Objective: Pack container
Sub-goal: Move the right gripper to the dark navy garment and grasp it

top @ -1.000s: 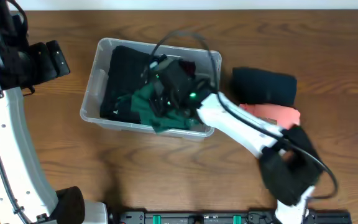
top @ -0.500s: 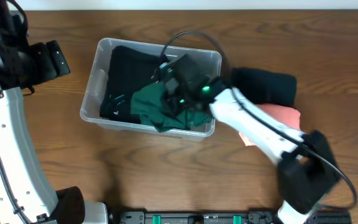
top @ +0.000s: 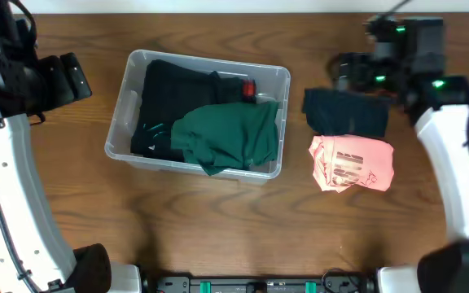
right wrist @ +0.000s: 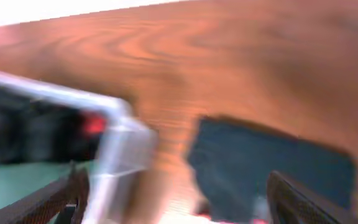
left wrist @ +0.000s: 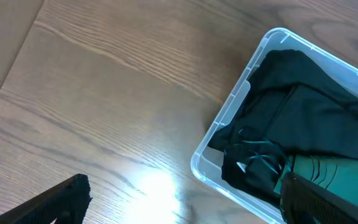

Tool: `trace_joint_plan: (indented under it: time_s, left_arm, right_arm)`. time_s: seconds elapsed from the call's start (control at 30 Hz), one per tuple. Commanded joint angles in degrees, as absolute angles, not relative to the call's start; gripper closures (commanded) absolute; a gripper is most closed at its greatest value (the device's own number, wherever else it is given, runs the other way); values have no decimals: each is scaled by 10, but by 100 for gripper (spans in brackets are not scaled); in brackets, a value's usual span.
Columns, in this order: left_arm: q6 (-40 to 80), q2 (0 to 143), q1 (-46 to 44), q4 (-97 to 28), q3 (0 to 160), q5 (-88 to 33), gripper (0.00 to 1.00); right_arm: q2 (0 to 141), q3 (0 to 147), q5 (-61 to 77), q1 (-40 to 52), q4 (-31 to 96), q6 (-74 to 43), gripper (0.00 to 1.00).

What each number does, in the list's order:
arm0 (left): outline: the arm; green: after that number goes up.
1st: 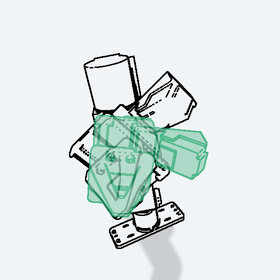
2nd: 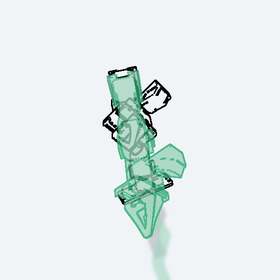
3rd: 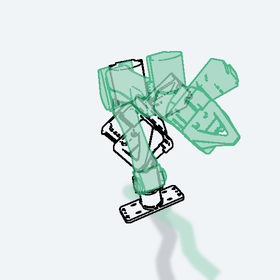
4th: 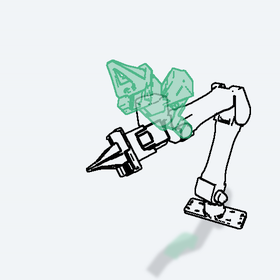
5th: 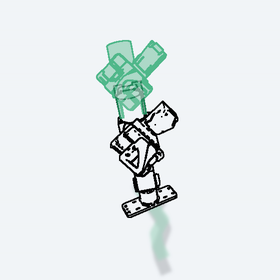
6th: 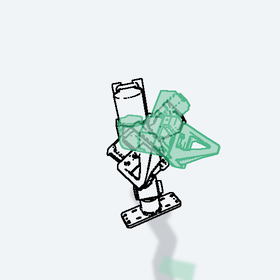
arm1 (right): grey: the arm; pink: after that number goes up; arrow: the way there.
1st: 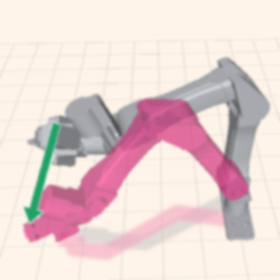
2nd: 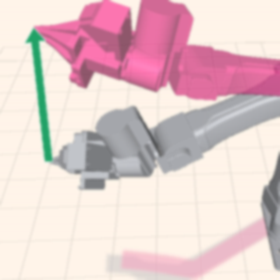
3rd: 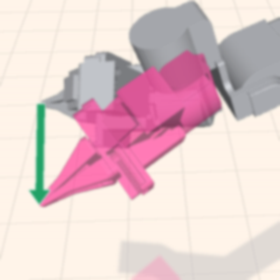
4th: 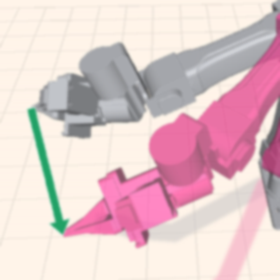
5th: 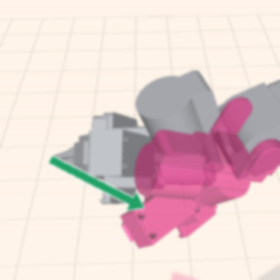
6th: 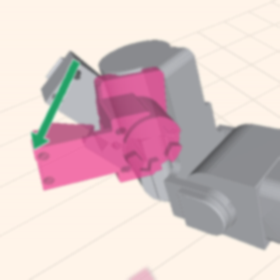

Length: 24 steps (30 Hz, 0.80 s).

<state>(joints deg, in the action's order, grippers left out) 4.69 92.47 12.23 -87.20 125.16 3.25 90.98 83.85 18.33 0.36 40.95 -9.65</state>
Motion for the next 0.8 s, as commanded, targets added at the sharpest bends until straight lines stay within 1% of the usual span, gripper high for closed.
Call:
trace_joint_plan:
  time_s: [0.0, 0.13, 0.3, 0.4, 0.53, 0.77]
  left_arm:
    - [50, 920, 125, -874, 1247, 37, 2]
    - [50, 920, 125, -874, 1247, 37, 2]
    - [50, 920, 125, -874, 1247, 37, 2]
    - [50, 920, 125, -874, 1247, 37, 2]
    - [50, 920, 125, -874, 1247, 37, 2]
    - [50, 920, 125, -874, 1247, 37, 2]
  right_arm:
    - [954, 834, 241, -77, 420, -114, 11]
    - [1019, 834, 281, -140, 425, -113, 12]
    - [1103, 834, 329, -178, 430, -74, 13]
    - [1138, 834, 333, -196, 438, -56, 13]
    - [1175, 834, 365, -208, 442, -30, 14]
    - [1218, 834, 347, -208, 442, -25, 16]
